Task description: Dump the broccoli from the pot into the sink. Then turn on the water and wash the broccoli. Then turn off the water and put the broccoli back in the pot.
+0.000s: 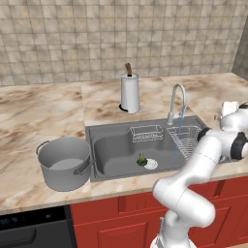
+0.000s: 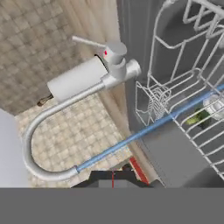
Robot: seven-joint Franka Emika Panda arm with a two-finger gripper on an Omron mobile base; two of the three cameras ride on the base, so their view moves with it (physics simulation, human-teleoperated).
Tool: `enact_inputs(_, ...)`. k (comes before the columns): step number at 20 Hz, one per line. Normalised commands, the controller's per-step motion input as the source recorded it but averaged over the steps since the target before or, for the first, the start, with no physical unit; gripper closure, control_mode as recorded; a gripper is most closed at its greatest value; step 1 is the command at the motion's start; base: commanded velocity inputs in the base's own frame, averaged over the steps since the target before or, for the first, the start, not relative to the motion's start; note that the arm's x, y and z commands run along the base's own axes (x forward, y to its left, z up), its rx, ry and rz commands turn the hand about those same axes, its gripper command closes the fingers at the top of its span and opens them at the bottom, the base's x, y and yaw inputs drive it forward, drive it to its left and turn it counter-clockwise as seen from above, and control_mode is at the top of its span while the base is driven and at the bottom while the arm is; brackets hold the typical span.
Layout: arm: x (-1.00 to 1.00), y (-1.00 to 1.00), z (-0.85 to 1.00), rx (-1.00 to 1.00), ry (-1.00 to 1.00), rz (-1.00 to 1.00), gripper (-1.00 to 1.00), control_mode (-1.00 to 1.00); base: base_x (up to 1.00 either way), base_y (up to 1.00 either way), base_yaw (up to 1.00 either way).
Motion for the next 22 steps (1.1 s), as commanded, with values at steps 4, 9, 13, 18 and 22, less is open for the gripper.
enact_inputs(4, -1.0, 0.39, 0.0, -0.86, -0.35, -0.18, 1.0, -1.0, 0.0, 0.0, 0.0)
enact_inputs(9, -1.0, 0.33, -0.06, -0.7, -0.4, -0.18, 1.0, -1.0, 0.0, 0.0, 0.0)
enact_inputs(13, -1.0, 0.41, -0.01, -0.41, -0.52, -0.23, 1.0, -1.0, 0.0, 0.0, 0.0)
enact_inputs(18, -0.9, 0.25, 0.43, -0.35, -0.38, -0.11, 1.0, -1.0, 0.0, 0.0, 0.0)
enact_inputs(22, -0.43, 0.0, 1.0, -0.34, -0.11, 0.0, 1.0, -1.0, 0.0, 0.0, 0.0)
